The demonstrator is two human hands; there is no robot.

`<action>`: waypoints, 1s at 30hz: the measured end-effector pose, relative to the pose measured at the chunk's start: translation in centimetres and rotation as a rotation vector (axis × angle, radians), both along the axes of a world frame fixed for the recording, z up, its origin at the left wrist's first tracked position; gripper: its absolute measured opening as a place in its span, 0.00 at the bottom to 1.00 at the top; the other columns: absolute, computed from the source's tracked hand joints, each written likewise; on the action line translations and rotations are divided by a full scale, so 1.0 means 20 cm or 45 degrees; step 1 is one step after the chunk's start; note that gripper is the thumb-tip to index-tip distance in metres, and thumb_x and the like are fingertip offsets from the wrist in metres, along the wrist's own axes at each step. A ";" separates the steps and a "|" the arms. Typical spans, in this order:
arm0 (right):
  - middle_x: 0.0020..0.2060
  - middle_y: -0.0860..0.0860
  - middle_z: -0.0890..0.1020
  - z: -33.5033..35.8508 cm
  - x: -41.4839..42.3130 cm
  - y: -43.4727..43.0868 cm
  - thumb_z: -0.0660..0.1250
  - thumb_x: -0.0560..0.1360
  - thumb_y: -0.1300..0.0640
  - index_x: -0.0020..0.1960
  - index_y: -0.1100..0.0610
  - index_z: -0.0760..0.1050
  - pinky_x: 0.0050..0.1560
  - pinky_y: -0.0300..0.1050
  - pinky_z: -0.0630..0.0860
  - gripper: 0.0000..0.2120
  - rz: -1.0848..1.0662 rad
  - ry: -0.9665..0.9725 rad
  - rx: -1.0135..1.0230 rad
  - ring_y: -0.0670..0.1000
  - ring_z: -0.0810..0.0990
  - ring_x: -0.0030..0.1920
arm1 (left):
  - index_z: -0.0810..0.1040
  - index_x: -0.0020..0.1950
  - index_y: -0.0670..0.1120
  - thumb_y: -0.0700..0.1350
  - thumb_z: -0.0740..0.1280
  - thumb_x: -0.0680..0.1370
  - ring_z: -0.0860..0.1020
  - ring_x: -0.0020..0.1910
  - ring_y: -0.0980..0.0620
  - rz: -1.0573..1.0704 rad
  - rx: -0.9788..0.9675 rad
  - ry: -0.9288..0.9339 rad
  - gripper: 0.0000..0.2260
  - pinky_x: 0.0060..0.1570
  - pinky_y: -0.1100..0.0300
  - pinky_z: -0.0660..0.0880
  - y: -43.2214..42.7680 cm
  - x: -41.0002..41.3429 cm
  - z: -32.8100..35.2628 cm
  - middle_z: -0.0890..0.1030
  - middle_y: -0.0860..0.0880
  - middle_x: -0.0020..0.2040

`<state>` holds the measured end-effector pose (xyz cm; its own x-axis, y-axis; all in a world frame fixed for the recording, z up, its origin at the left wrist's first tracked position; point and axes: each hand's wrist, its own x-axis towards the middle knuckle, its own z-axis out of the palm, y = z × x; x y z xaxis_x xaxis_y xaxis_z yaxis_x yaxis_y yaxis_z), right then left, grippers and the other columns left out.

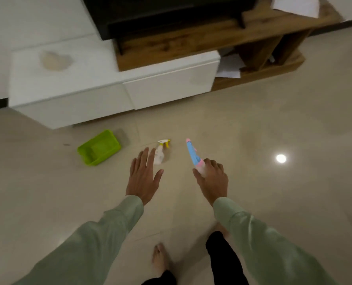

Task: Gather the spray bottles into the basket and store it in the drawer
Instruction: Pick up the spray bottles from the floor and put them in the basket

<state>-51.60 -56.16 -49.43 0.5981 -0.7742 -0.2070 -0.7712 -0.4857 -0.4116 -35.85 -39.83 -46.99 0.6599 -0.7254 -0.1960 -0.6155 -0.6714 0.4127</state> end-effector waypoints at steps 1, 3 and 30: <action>0.53 0.52 0.80 0.01 0.11 0.11 0.66 0.77 0.44 0.58 0.57 0.74 0.46 0.52 0.76 0.17 0.040 -0.022 0.007 0.58 0.76 0.55 | 0.53 0.81 0.47 0.53 0.60 0.82 0.56 0.80 0.44 0.055 0.013 -0.003 0.30 0.79 0.46 0.53 0.14 0.07 0.01 0.56 0.45 0.81; 0.54 0.53 0.81 0.04 0.34 0.31 0.66 0.78 0.44 0.60 0.58 0.73 0.47 0.53 0.76 0.19 0.108 -0.066 0.012 0.59 0.76 0.56 | 0.53 0.81 0.47 0.54 0.59 0.82 0.56 0.80 0.44 0.149 0.035 -0.007 0.30 0.79 0.47 0.52 0.38 0.22 0.02 0.56 0.44 0.81; 0.45 0.47 0.83 -1.41 2.76 0.92 0.77 0.68 0.58 0.52 0.44 0.73 0.47 0.45 0.76 0.19 0.231 -0.496 0.560 0.50 0.81 0.47 | 0.54 0.80 0.45 0.53 0.61 0.82 0.56 0.80 0.44 0.469 0.168 0.202 0.31 0.78 0.45 0.54 0.93 2.17 -1.28 0.57 0.43 0.81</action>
